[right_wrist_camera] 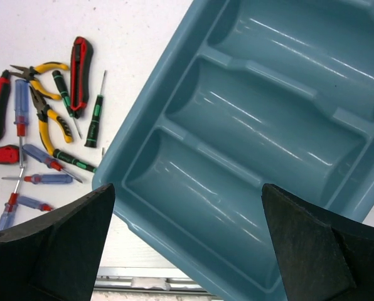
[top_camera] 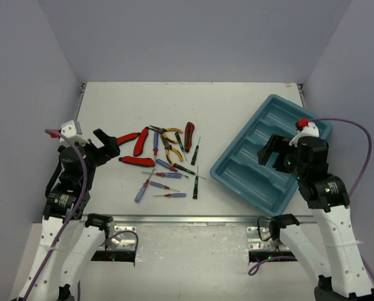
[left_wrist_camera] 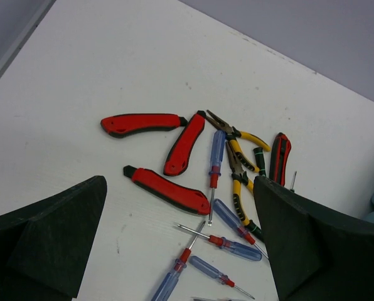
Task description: Sort the tools into containers
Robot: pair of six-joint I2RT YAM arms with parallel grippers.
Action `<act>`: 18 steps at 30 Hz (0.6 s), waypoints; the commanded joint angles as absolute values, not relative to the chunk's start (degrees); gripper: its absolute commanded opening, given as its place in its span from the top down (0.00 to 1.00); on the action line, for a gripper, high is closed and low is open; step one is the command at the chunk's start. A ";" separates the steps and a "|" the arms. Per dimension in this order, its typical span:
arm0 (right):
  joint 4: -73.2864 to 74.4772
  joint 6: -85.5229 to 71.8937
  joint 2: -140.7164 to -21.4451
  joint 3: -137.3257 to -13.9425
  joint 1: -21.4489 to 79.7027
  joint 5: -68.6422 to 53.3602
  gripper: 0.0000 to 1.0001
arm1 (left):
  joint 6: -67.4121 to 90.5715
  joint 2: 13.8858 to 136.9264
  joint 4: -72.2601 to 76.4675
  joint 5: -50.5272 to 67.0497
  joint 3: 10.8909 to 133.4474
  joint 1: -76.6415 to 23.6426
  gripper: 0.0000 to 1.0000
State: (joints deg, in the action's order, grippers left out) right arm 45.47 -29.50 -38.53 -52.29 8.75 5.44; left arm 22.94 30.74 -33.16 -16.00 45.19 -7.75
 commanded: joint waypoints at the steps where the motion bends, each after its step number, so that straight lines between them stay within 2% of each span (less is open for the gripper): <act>1: 40.85 -30.56 -37.82 -52.25 8.61 3.62 0.01 | 22.69 30.57 -29.97 -15.12 45.02 -8.37 0.00; 8: 32.87 -34.36 -38.26 -52.01 8.61 -6.30 0.01 | 22.59 30.17 -29.93 -14.78 45.00 -8.44 0.00; 14: 23.60 -38.20 -53.16 -56.23 10.70 -17.09 0.01 | 22.50 30.70 -29.44 -14.67 44.73 -8.44 0.00; 18: 23.73 -35.04 -65.61 -63.45 20.06 -7.43 0.01 | 22.41 31.20 -29.44 -14.59 44.58 -8.44 0.00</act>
